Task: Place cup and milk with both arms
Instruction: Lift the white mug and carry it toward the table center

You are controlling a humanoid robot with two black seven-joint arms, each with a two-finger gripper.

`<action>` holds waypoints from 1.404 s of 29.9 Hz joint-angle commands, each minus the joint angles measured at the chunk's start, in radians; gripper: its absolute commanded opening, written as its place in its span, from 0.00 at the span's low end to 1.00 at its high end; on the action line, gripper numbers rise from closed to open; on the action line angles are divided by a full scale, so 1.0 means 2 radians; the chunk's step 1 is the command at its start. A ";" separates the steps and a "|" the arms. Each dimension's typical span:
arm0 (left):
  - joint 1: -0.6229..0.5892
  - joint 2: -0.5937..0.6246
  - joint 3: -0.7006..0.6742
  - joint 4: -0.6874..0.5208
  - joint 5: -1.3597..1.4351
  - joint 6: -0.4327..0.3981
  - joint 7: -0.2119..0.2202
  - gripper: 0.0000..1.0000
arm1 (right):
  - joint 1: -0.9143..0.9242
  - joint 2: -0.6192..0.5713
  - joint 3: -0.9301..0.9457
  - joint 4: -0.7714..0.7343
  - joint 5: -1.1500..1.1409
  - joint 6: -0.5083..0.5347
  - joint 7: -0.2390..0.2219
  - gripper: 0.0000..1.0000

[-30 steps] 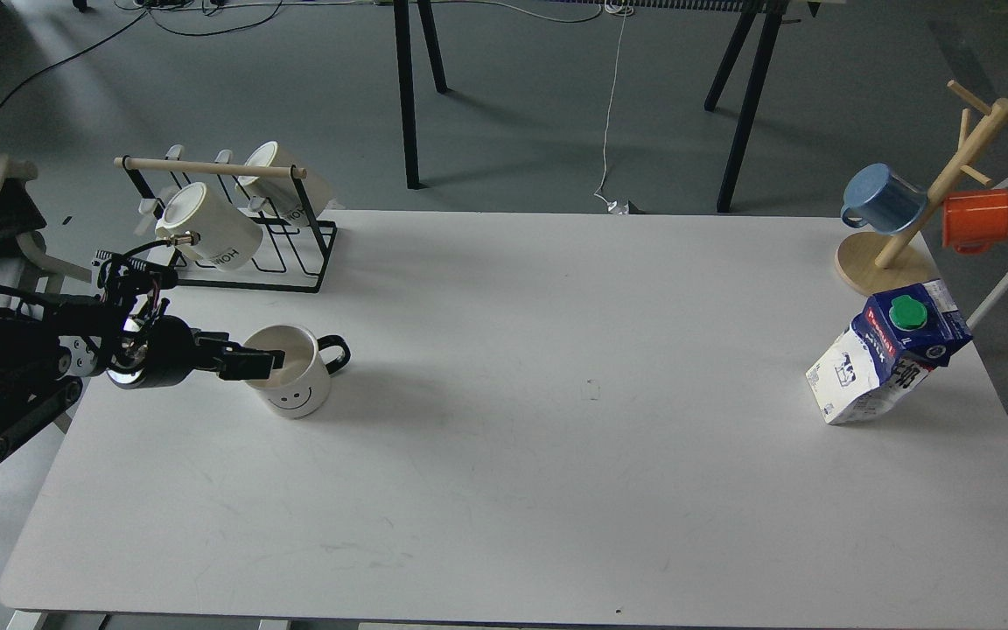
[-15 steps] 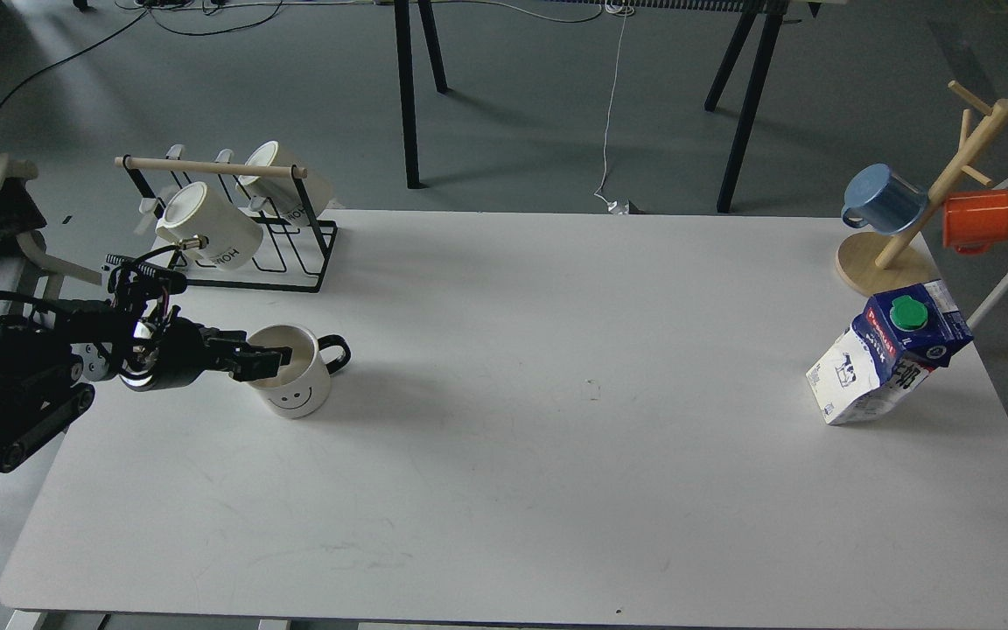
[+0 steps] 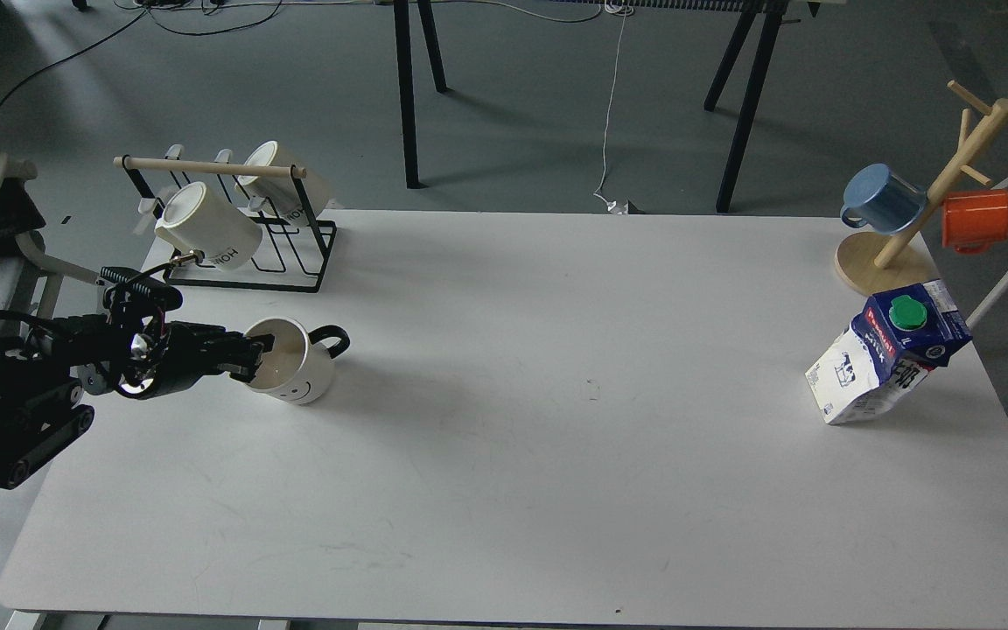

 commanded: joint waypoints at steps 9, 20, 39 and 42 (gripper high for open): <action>-0.077 -0.010 -0.015 -0.052 -0.044 -0.063 0.000 0.01 | 0.000 0.000 0.001 -0.005 0.003 0.000 0.001 0.94; -0.120 -0.160 -0.008 -0.053 -0.073 -0.109 0.000 0.02 | 0.000 0.000 0.003 -0.031 0.014 0.000 0.004 0.94; -0.113 -0.252 0.039 0.027 -0.010 -0.105 0.000 0.09 | -0.003 0.000 0.002 -0.031 0.013 0.000 0.003 0.94; -0.113 -0.252 0.051 0.032 0.002 -0.105 0.000 0.10 | -0.006 0.000 0.003 -0.036 0.013 0.000 0.004 0.94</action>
